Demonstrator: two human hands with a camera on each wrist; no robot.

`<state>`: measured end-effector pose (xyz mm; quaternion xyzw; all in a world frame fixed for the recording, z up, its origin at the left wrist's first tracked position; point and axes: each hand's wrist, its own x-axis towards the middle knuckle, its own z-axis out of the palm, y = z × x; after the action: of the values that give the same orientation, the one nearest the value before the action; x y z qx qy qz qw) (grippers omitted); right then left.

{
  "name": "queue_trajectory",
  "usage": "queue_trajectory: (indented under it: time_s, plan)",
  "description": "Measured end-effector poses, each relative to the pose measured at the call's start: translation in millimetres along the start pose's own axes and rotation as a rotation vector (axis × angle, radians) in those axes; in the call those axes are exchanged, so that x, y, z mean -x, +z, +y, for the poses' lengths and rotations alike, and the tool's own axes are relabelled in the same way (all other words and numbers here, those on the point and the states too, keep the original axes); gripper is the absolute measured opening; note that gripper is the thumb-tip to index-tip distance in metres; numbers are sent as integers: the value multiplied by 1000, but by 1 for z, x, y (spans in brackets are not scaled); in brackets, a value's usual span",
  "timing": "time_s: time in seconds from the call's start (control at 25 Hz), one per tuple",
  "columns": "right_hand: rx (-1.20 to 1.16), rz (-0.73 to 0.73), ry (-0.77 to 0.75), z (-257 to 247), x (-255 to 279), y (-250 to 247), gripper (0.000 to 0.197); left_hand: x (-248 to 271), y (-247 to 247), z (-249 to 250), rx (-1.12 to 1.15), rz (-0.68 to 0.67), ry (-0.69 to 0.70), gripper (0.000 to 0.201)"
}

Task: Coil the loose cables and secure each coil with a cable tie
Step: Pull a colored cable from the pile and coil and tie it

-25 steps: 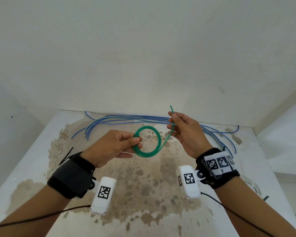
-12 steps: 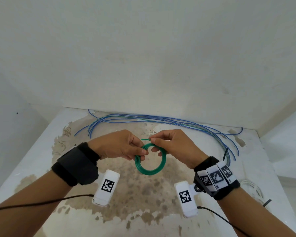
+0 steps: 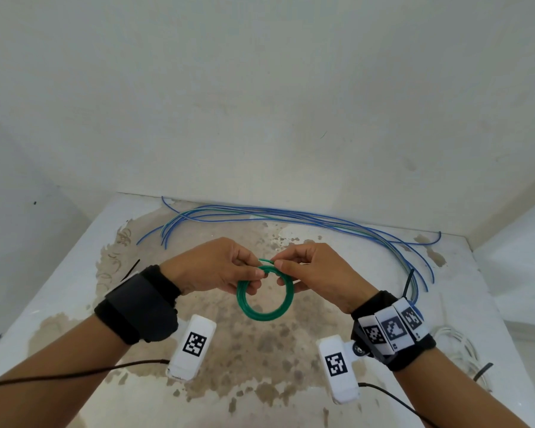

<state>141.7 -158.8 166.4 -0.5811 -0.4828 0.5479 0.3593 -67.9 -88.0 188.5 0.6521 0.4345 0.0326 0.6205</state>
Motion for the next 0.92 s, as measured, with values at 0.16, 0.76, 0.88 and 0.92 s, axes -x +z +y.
queue_trajectory:
  time_s: [0.16, 0.76, 0.88, 0.92]
  plan:
    - [20, -4, 0, -2, 2, 0, 12, 1, 1, 1, 17, 14, -4, 17]
    - [113, 204, -177, 11, 5, 19, 20, -17, 43, -26, 134, 412, 196, 11]
    - [-11, 174, -116, 15, 7, 21, 21, -16, 43, -29, 126, 395, 223, 9]
    - [-48, 181, -101, 17, 7, 22, 20, -14, 43, -29, 126, 389, 234, 9]
